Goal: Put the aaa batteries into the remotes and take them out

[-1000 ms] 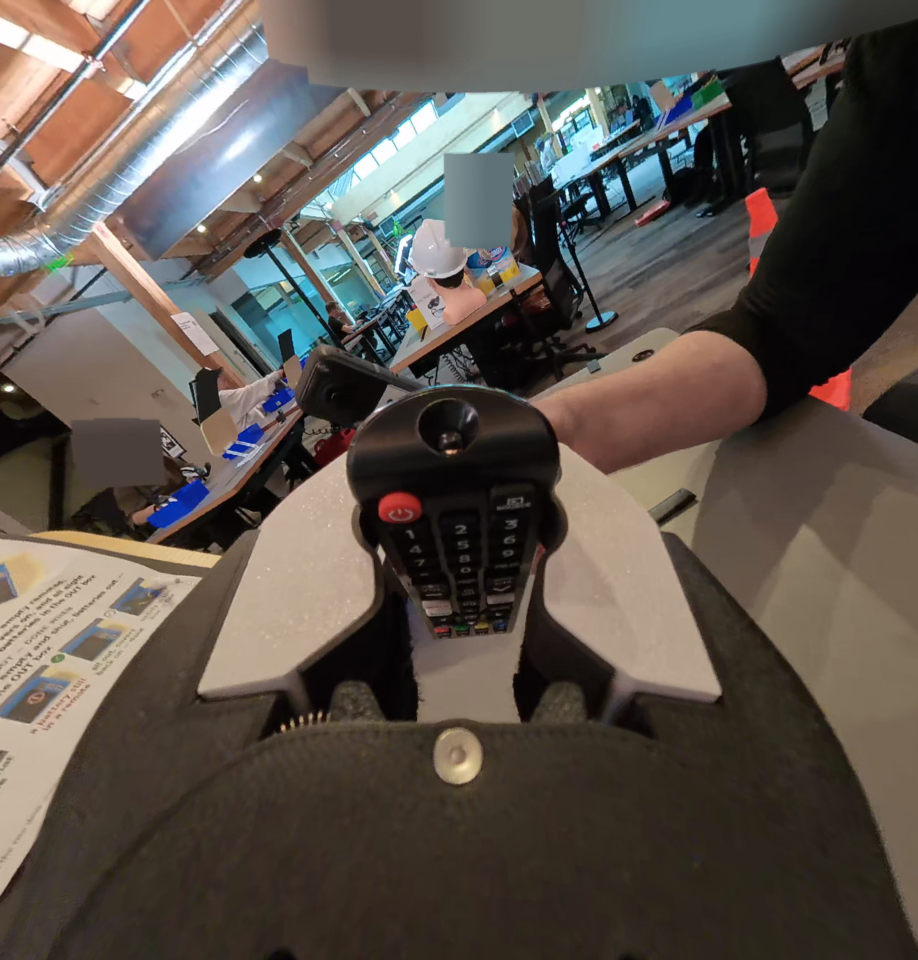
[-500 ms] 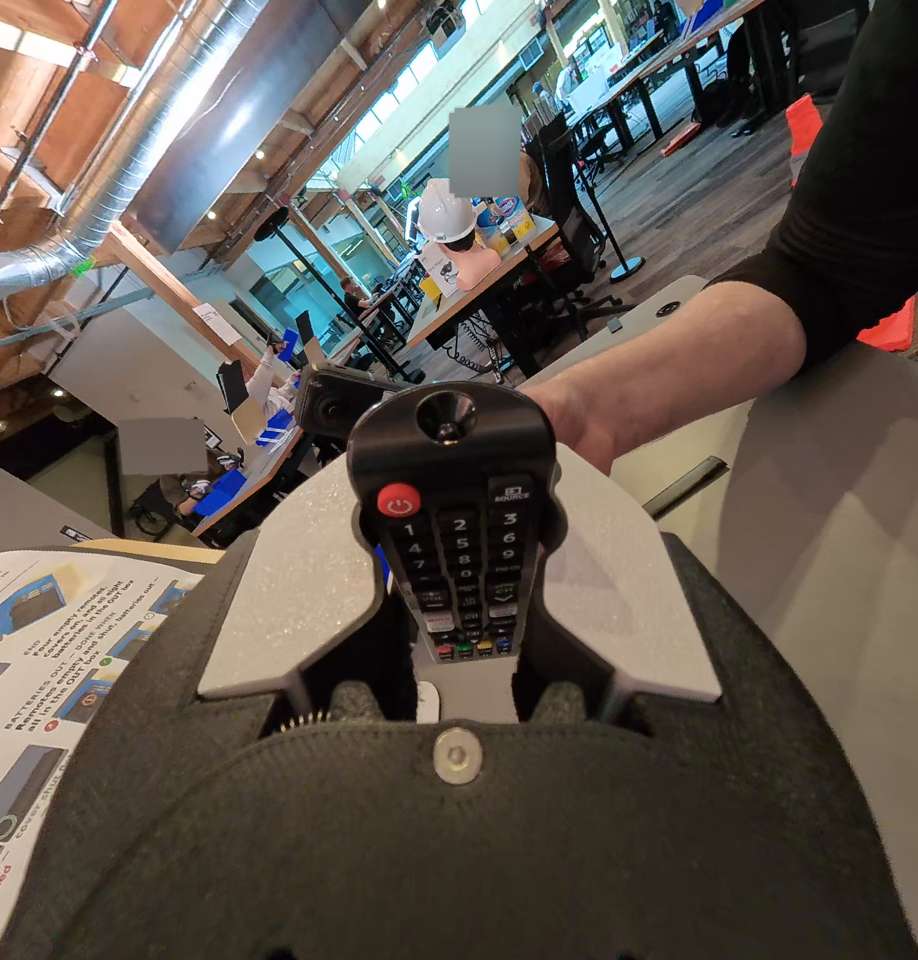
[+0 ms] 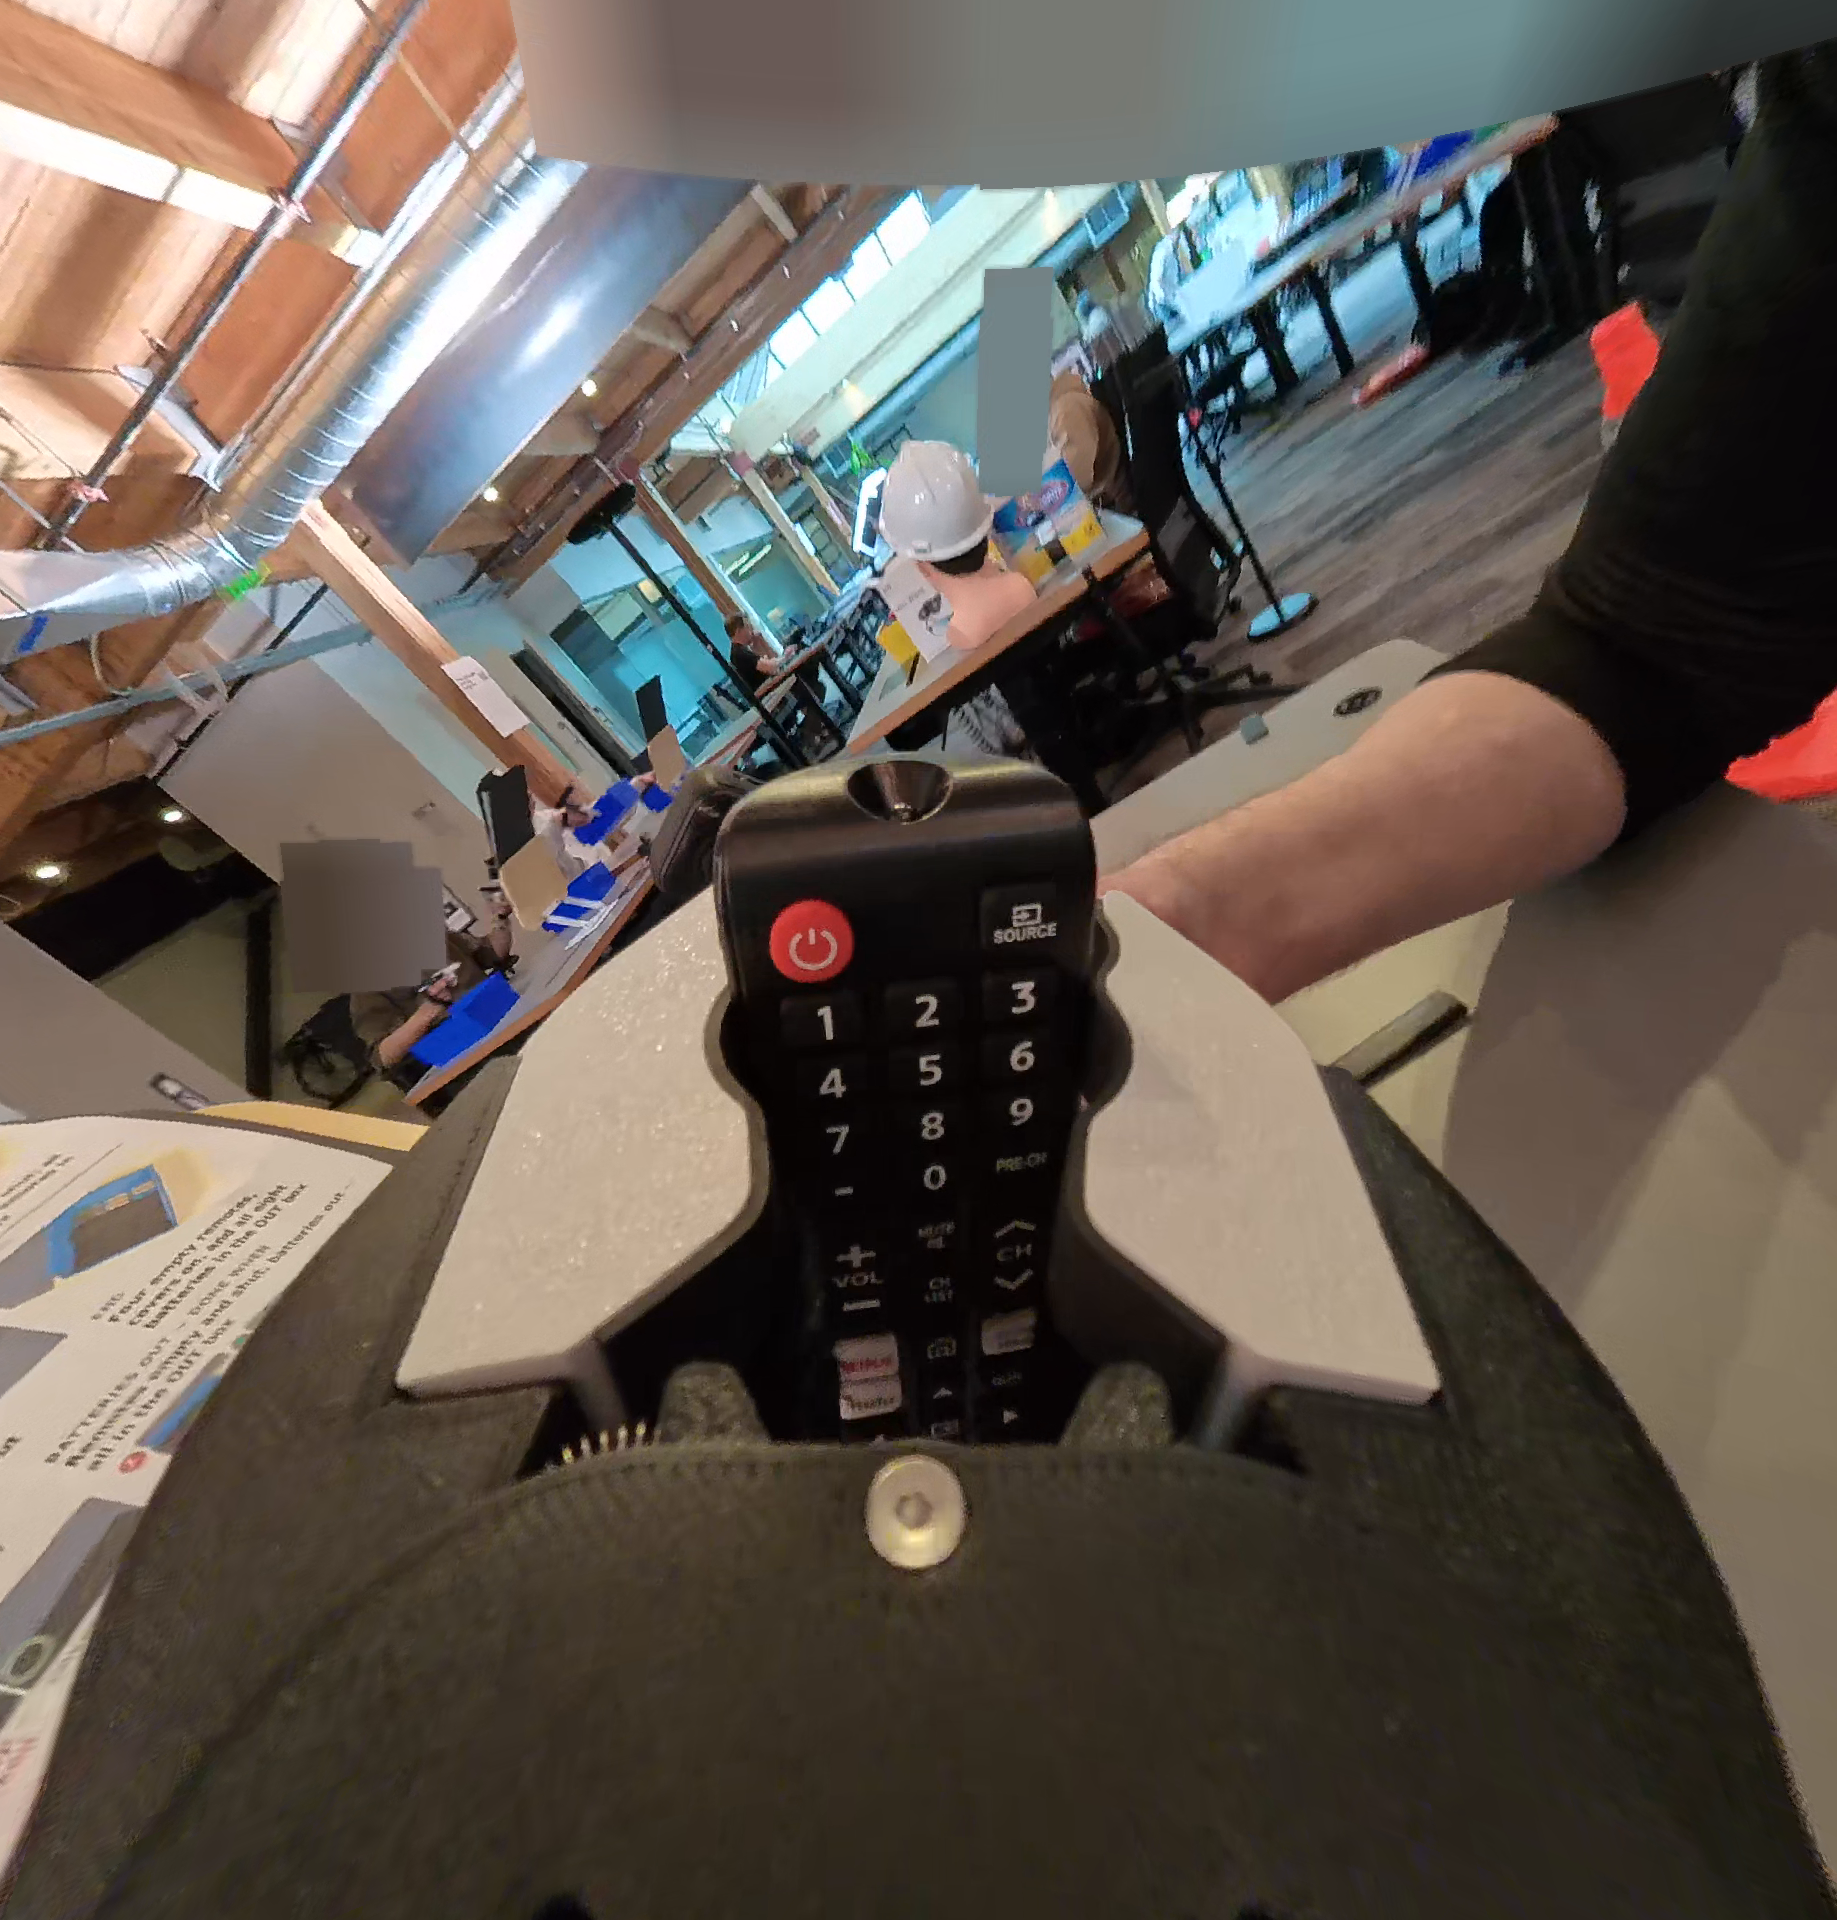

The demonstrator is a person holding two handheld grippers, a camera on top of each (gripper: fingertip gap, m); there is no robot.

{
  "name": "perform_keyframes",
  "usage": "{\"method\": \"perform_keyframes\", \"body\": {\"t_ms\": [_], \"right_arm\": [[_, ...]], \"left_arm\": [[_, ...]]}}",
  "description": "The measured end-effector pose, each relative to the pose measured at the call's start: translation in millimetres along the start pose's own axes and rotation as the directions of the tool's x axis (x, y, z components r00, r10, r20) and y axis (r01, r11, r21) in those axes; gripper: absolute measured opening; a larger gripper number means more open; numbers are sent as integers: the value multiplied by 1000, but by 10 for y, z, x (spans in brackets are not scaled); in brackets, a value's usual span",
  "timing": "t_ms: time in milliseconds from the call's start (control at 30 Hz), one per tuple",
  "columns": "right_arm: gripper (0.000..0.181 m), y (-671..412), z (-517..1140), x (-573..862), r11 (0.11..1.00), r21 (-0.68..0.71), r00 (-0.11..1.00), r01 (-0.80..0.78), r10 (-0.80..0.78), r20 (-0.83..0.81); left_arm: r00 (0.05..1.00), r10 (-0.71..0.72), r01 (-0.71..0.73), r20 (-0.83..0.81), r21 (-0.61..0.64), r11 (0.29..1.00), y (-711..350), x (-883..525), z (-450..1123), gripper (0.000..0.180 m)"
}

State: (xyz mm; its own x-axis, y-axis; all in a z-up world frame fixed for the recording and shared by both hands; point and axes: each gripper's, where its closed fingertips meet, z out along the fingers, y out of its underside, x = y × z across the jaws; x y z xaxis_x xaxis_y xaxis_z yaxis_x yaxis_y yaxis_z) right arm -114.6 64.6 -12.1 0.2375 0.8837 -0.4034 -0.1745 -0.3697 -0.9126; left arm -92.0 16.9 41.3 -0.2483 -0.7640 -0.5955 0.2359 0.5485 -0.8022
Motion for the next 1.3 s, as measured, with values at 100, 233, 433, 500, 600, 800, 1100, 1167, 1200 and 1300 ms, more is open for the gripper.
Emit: {"method": "perform_keyframes", "body": {"t_ms": [100,233,433,500,600,800,1100,1167,1200,1300], "right_arm": [[71,35,25,-21,991,-71,993,110,-113,-44],[85,334,57,112,903,-308,931,299,-347,-114],[57,488,177,101,829,-365,869,424,-486,-94],[54,481,181,74,821,-364,861,441,-502,-88],[52,424,157,67,834,-348,867,427,-487,-102],[51,438,-56,215,780,-492,844,387,-515,-150],[51,257,-306,227,747,-520,802,414,-570,-181],[50,228,-338,212,751,-518,805,410,-565,-181],[50,233,-364,230,740,-534,798,409,-574,-185],[51,231,-423,252,743,-540,804,394,-563,-188]], "left_arm": [[997,-71,71,2,61,996,-24,-77,-64,60],[986,-162,164,-27,177,971,-155,-102,-97,60],[963,-242,266,-120,270,926,-275,41,18,61],[961,-252,275,-114,280,920,-292,19,12,61],[962,-266,271,-56,271,924,-255,-105,-55,63],[979,-203,203,5,46,978,60,-166,-94,68],[974,-227,228,21,-68,971,290,-195,-117,68],[972,-235,236,27,-60,970,294,-215,-130,66],[971,-238,239,26,-61,969,305,-214,-132,65],[959,-284,284,21,-1,959,265,-240,-149,61]]}}
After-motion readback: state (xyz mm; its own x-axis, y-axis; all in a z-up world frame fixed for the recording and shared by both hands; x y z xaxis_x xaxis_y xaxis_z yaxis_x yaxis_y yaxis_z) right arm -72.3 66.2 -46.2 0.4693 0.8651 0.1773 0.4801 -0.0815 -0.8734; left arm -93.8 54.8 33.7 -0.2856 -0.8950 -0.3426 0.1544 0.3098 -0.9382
